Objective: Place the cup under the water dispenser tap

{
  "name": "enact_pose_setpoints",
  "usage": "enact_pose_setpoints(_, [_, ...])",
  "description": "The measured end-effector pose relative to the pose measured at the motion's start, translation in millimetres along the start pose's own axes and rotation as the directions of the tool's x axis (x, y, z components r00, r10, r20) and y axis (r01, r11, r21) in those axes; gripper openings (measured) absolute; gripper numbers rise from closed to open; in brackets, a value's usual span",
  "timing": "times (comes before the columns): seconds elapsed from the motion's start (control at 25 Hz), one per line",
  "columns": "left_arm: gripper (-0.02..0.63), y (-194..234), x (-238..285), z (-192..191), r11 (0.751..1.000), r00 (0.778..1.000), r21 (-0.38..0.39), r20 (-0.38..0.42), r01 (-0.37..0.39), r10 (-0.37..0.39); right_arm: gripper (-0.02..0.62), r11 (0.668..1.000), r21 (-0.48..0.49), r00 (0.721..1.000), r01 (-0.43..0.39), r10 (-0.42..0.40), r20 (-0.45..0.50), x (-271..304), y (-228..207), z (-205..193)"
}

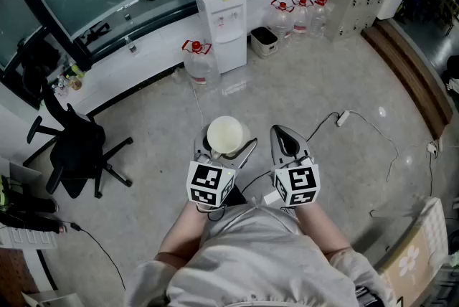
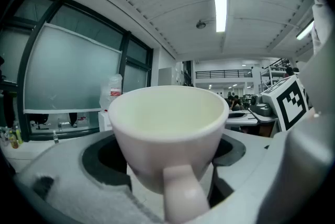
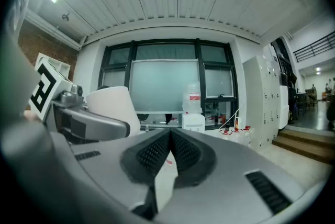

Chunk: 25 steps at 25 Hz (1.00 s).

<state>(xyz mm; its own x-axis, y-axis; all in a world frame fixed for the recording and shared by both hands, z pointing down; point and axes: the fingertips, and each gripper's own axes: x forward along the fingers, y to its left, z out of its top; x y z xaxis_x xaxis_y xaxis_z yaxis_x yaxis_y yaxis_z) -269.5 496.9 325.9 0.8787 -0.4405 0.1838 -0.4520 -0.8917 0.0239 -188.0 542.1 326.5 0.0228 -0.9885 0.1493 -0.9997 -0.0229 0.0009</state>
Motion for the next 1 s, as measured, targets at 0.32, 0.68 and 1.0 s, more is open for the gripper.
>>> enact_pose_setpoints(0.32, [0.460,0,13,-5,1.000,1.000,-0.008,-0.009,0.006,-0.006,0.028,1.000,0.008,1.000,-0.011,0.011,-0.016,7,-7,-10])
enact_pose_setpoints(0.68, [0.460,0,26,-6,1.000,1.000,-0.002,-0.023,0.010,-0.010,0.028,0.995,0.088,0.997,-0.036,0.043,-0.071,20,-14,-30])
enact_pose_setpoints(1.0, [0.460,29,62,-14,1.000,0.999,-0.013,-0.030,0.019,-0.019,0.029,0.991,0.131,0.989,-0.031,0.050,-0.137,53,-34,-49])
